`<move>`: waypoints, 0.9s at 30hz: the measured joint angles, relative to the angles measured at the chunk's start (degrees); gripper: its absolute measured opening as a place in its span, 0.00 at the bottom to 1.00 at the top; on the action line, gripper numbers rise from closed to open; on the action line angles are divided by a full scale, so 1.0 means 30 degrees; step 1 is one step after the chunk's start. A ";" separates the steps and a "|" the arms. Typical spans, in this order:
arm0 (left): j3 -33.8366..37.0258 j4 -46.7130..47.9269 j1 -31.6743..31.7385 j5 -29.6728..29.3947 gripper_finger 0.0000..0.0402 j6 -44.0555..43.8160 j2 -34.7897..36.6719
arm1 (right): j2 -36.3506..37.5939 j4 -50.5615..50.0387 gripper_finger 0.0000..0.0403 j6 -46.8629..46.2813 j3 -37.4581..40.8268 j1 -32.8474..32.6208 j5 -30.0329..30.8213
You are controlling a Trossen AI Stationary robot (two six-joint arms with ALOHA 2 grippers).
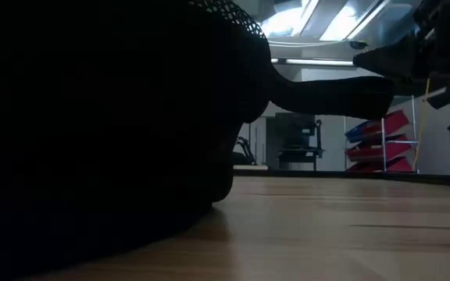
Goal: Unpack backpack
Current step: Open the black backpack
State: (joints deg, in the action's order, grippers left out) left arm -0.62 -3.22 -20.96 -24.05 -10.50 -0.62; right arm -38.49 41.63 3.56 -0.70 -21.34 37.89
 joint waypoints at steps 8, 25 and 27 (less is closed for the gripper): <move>0.0003 0.0000 0.0004 0.0000 0.00 0.0000 0.0000 | 0.0004 -0.0804 0.02 0.0856 0.0005 0.0000 0.0001; 0.0007 -0.0582 0.0150 -0.1283 0.01 0.3269 0.0000 | -0.0002 -0.0889 0.02 0.0923 0.0005 0.0000 0.0007; 0.0007 -0.0777 0.0141 -0.0781 0.03 0.3184 0.0000 | -0.0002 -0.0896 0.02 0.0923 0.0005 0.0000 0.0007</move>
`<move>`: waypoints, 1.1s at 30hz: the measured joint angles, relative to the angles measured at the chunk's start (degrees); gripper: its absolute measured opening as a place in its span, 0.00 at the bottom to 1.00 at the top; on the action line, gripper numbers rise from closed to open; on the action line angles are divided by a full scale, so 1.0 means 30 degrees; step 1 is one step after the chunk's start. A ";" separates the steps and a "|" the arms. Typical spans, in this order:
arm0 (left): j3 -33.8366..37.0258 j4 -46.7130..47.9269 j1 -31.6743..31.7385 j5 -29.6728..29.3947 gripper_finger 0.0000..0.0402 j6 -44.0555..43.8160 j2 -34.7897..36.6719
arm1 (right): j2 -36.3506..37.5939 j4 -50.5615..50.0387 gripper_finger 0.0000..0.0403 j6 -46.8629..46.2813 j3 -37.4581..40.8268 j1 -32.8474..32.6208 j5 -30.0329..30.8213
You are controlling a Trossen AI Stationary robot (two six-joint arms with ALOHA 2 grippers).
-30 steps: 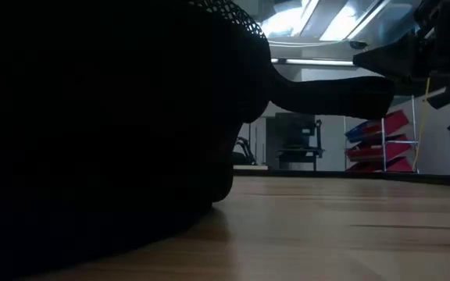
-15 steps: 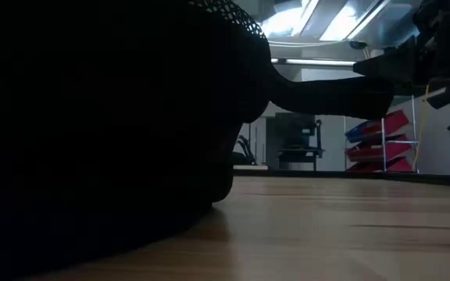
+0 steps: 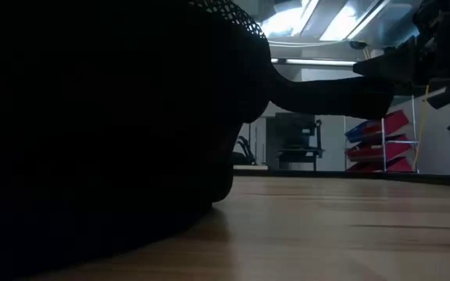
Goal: Unpack backpack
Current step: Open the black backpack
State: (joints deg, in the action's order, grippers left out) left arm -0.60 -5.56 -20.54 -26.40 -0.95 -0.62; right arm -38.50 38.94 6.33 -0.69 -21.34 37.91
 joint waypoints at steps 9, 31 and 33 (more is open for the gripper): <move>0.0000 -0.5676 -0.0439 0.3978 0.39 -0.3711 -0.0997 | 0.0000 -0.0001 0.02 0.0006 0.0000 0.0000 0.0000; -1.5184 0.4382 -0.3809 0.4778 0.43 -0.1421 -2.0880 | 0.0006 -0.0102 0.02 0.0007 -0.0007 0.0000 0.0000; -1.6601 0.7310 -0.4248 0.4551 0.41 -0.4544 -2.1673 | 0.0000 -0.0211 0.02 0.0007 -0.0007 0.0000 0.0000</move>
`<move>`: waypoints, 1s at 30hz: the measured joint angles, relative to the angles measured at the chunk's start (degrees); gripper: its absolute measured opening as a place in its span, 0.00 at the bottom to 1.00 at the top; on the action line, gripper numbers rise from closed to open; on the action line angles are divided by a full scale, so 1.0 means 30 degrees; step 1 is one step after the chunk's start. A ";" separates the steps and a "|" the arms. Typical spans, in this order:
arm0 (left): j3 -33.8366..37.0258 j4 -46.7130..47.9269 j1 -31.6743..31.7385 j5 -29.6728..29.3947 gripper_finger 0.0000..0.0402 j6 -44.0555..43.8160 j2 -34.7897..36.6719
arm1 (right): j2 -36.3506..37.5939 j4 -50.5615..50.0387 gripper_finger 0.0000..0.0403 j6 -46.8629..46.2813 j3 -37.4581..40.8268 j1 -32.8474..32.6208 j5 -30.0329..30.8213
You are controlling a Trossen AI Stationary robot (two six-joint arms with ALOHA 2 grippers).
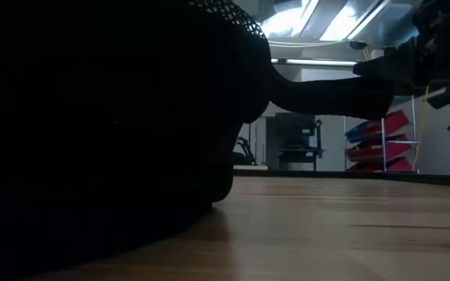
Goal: Unpack backpack
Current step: Open the black backpack
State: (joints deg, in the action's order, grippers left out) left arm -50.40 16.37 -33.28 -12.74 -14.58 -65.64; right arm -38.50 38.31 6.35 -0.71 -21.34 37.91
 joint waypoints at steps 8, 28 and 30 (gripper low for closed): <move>-0.1132 0.6692 -0.3580 0.1542 0.34 -1.3412 -0.0729 | 0.0004 -0.0639 0.02 -0.0004 0.0007 0.0000 0.0000; -0.1125 0.3464 -1.0561 0.6459 0.32 -2.9993 -0.4792 | 0.0007 -0.0853 0.02 -0.0007 0.0007 0.0000 0.0000; -0.1198 0.2993 -1.1096 0.7077 0.32 -3.0875 -0.4984 | 0.0007 -0.0852 0.02 0.0000 0.0007 0.0000 0.0000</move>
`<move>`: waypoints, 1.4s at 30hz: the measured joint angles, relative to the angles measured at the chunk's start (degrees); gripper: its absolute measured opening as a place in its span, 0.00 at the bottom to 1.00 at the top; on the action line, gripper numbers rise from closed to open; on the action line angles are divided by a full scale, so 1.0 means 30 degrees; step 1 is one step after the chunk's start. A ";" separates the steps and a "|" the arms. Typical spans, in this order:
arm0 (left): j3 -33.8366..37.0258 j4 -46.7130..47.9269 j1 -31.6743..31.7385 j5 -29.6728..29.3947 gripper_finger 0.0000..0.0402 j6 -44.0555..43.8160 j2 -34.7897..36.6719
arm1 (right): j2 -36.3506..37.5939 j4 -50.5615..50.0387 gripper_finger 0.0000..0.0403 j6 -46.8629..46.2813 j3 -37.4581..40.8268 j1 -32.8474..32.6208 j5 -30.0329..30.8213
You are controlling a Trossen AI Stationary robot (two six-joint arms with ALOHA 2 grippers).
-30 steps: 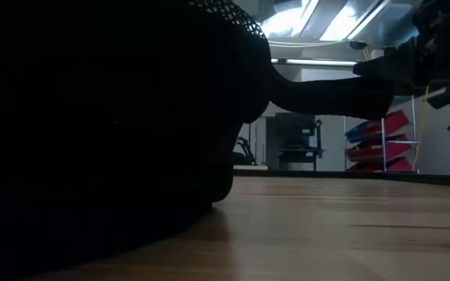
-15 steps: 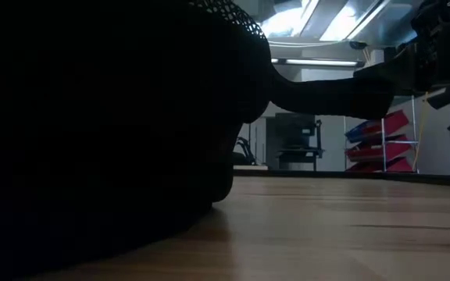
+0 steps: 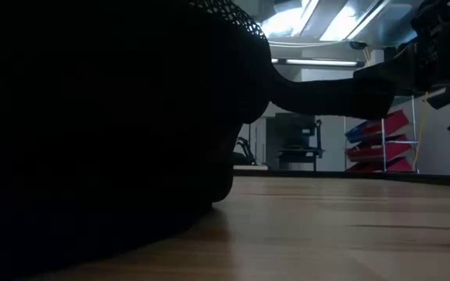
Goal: Unpack backpack
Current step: Open the black backpack
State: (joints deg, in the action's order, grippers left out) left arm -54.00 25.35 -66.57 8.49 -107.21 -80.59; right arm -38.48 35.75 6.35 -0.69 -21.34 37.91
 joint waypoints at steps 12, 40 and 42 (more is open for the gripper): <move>-0.0561 -0.0020 -0.0499 0.3211 0.32 0.2414 -0.0935 | -0.0007 -0.0748 0.02 -0.0002 0.0000 0.0000 0.0005; -0.0410 -0.4422 0.2252 -0.5128 0.24 0.8159 -0.3511 | -0.0003 -0.1567 0.02 0.0000 -0.0004 0.0000 0.0007; -0.0408 -0.4652 0.2435 -0.5181 0.24 0.8442 -0.3565 | -0.0007 -0.1646 0.02 0.0000 0.0000 0.0000 0.0005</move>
State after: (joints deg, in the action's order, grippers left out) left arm -55.22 11.40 -59.27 -7.05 -81.88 -91.29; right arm -38.50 30.81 6.35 -0.69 -21.34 37.93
